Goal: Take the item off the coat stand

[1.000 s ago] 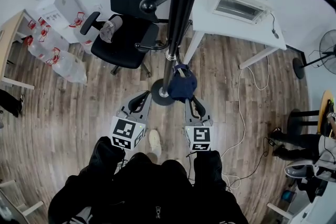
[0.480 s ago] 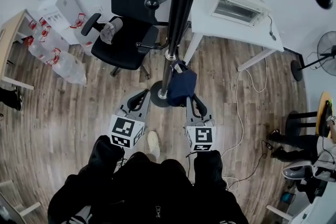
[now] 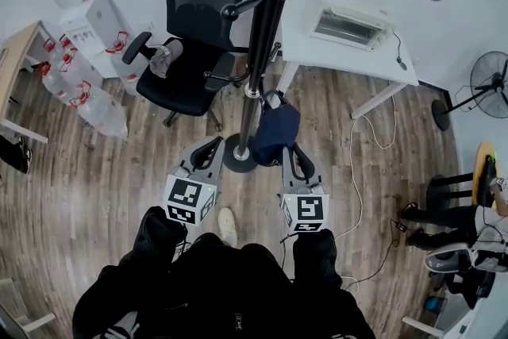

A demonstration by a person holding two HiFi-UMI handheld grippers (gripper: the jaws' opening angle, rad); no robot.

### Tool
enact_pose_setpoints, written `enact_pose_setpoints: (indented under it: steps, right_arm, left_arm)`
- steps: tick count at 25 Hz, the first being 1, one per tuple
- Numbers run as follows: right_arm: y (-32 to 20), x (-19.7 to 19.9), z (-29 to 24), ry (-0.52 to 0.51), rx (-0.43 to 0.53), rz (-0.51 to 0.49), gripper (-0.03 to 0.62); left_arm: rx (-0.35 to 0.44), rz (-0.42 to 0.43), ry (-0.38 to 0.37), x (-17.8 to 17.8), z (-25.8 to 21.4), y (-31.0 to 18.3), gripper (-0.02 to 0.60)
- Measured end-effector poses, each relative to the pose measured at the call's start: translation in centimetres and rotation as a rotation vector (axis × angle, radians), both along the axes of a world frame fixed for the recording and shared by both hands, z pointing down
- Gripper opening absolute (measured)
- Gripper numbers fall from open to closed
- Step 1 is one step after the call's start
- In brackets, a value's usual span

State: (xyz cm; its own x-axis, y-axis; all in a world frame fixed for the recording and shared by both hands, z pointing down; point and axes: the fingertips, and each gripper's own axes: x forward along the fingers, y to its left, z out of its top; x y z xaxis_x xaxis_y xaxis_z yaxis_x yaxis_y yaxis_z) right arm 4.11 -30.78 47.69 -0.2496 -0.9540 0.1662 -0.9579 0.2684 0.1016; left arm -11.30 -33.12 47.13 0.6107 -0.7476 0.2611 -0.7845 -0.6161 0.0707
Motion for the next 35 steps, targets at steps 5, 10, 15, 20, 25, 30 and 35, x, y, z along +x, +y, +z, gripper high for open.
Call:
enact_pose_setpoints:
  steps: [5,10,15,20,25,30,35]
  right_arm:
    - [1.2,0.5,-2.3,-0.004,0.046,-0.004,0.071]
    - [2.6,0.9,-4.3,-0.004,0.08,-0.007,0.071]
    - [4.6,1.6,-5.5,-0.006,0.112,-0.009,0.072]
    - [6.8,2.9,-6.5,-0.012,0.128,-0.009,0.072]
    - [9.2,4.3,-7.1,-0.01,0.146,-0.023,0.072]
    - [11.9,5.5,-7.6,-0.011,0.16,-0.036,0.072]
    - [14.2,6.7,-7.5,-0.01,0.161,-0.054,0.074]
  left_arm:
    - [0.017,-0.005,0.005,0.4,-0.8,0.9,0.023]
    - [0.028,-0.013,0.009,0.5,-1.6,2.0,0.023]
    - [0.04,-0.026,0.01,0.8,-2.1,3.5,0.023]
    - [0.049,-0.044,0.008,1.4,-2.7,5.3,0.023]
    - [0.063,-0.061,0.007,2.3,-3.3,7.9,0.023]
    - [0.078,-0.082,0.007,3.2,-3.9,10.7,0.023]
    - [0.089,-0.106,0.003,4.0,-4.5,13.4,0.023]
